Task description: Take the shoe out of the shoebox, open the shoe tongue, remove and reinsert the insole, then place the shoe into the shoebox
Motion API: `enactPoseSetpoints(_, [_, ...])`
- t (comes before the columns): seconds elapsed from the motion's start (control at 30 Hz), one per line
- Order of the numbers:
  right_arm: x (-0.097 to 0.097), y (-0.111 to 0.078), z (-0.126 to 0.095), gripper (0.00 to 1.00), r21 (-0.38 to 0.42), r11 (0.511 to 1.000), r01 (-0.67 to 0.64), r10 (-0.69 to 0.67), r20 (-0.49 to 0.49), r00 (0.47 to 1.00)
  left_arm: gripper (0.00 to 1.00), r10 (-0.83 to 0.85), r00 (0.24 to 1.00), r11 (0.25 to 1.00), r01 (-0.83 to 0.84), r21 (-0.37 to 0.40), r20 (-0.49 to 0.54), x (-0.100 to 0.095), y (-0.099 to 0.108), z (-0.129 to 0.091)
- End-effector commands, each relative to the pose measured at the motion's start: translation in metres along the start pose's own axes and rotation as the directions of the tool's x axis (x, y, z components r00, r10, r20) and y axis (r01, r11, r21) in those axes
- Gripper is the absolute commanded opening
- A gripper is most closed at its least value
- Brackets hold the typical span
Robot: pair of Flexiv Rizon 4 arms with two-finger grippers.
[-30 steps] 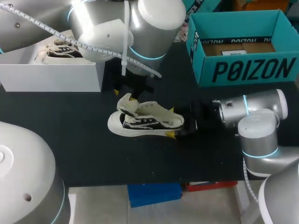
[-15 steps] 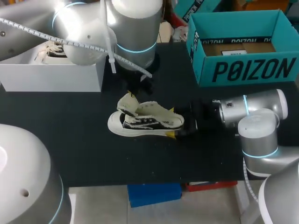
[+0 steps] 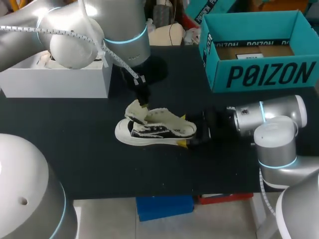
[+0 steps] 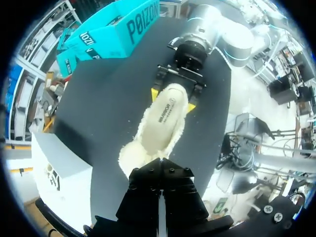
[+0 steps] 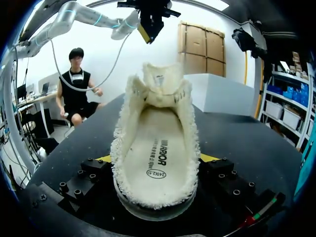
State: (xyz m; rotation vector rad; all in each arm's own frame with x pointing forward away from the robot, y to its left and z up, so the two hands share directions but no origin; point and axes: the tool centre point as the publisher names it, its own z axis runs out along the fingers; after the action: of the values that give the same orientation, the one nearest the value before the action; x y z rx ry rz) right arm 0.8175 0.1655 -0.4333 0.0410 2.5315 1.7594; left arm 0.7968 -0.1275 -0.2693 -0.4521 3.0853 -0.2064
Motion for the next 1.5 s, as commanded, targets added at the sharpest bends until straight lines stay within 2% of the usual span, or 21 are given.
enactPoseSetpoints(0.03, [0.000, -0.001, 0.001, 0.00, 0.000, 1.000, -0.001, 0.001, 0.002, 1.000, 0.00, 0.360, 0.899, 0.923, -0.383, -0.048, -0.248, -0.010, -0.008, 0.005])
enactPoseSetpoints(0.1, [0.000, -0.001, 0.001, 0.00, 0.000, 1.000, -0.001, 0.001, 0.002, 1.000, 0.00, 0.371, 0.879, 0.917, -0.397, -0.031, -0.300, -0.011, -0.010, 0.006])
enactPoseSetpoints(0.17, [0.000, -0.001, 0.001, 0.00, 0.000, 1.000, -0.001, 0.001, 0.002, 1.000, 0.00, 0.388, 0.871, 0.905, -0.422, -0.055, -0.302, -0.013, -0.012, 0.013])
enactPoseSetpoints(0.23, [0.000, -0.001, 0.001, 0.00, 0.000, 1.000, -0.001, 0.001, 0.002, 1.000, 0.00, 0.408, 0.847, 0.897, -0.441, -0.023, -0.340, -0.013, -0.015, 0.019])
enactPoseSetpoints(0.47, [0.000, -0.001, 0.001, 0.00, 0.000, 1.000, -0.001, 0.001, 0.002, 1.000, 0.00, 0.437, 0.808, 0.876, -0.482, -0.017, -0.394, -0.017, -0.024, 0.041])
enactPoseSetpoints(0.87, [0.000, -0.001, 0.001, 0.00, 0.000, 1.000, -0.001, 0.001, 0.002, 1.000, 0.00, 0.378, 0.826, 0.907, -0.422, -0.013, -0.418, -0.011, -0.038, 0.075])
enactPoseSetpoints(1.27, [0.000, -0.001, 0.001, 0.00, 0.000, 1.000, -0.001, 0.001, 0.002, 1.000, 0.00, 0.345, 0.829, 0.919, -0.393, -0.018, -0.440, -0.004, -0.033, 0.111])
enactPoseSetpoints(1.5, [0.000, -0.001, 0.001, 0.00, 0.000, 1.000, -0.001, 0.001, 0.002, 1.000, 0.00, 0.359, 0.823, 0.918, -0.398, 0.005, -0.440, 0.001, -0.026, 0.125])
